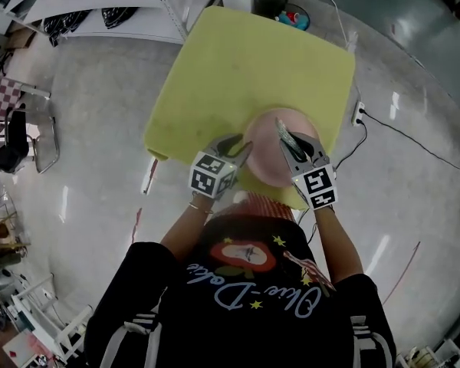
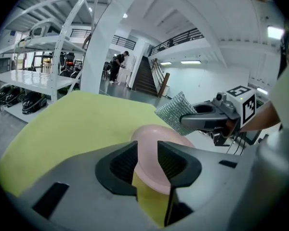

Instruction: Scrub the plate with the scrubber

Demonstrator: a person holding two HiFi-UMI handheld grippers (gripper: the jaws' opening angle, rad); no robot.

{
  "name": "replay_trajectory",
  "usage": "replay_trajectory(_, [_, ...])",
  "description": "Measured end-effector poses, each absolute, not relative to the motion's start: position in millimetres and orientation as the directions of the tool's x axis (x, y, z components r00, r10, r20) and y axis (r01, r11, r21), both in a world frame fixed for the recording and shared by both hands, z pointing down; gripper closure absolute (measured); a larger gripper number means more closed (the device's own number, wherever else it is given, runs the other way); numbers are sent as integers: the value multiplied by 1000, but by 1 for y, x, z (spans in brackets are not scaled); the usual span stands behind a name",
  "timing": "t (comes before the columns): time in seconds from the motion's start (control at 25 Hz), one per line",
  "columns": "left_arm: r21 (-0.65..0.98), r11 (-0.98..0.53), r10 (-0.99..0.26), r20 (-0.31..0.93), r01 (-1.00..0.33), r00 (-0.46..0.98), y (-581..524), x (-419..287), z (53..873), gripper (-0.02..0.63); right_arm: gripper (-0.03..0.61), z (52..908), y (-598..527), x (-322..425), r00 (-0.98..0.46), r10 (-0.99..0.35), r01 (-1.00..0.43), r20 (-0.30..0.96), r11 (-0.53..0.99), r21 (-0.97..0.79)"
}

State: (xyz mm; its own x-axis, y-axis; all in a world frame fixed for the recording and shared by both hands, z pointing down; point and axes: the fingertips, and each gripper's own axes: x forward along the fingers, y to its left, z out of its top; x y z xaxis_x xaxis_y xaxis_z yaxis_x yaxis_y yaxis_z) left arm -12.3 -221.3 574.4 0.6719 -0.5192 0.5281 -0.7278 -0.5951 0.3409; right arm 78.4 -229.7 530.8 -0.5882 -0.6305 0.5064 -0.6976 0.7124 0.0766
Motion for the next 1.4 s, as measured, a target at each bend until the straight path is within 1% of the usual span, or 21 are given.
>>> replay_trajectory(0.2, [391,-534,-481,588,-749,650,-226,-21,604,472,517,569,-248,68,-574,-568,-635,591,764,118])
replay_trajectory(0.36, [398,-512,-444,635,-761,632,-223,-21,621,471,517,589,-255,66,-546,-518,-575,659,803,155])
replay_trajectory(0.56, [429,-460,-422,664,-777,617,-226,-18,642,472,517,618,-262,71,-506,-464,-528,727,833,164])
replay_trajectory(0.6, [434,-447,-422,668,-782,613,-226,-18,644,481,517,622,-263,71,-500,-458,-526,735,835,162])
replay_trajectory(0.64, [438,-438,-421,671,-785,610,-227,-19,646,503,517,624,-264,70,-496,-452,-521,741,838,162])
replay_trajectory(0.72, [447,-433,-419,669,-783,614,-228,-19,649,510,517,630,-263,66,-489,-437,-500,755,850,168])
replay_trajectory(0.8, [452,-439,-412,667,-776,621,-228,-16,650,540,517,636,-261,63,-486,-417,-478,768,863,166])
replay_trajectory(0.92, [435,-454,-408,674,-777,616,-229,-11,651,545,514,643,-256,61,-477,-383,-450,791,879,154])
replay_trajectory(1.04, [436,-450,-406,677,-780,613,-230,-12,654,547,511,652,-249,56,-460,-335,-368,822,915,168])
replay_trajectory(1.2, [466,-419,-400,676,-779,619,-231,-15,655,556,511,660,-236,53,-419,-303,-164,856,952,257])
replay_trajectory(1.4, [465,-407,-400,683,-786,611,-230,-16,658,560,511,665,-222,49,-419,-254,-87,872,967,240])
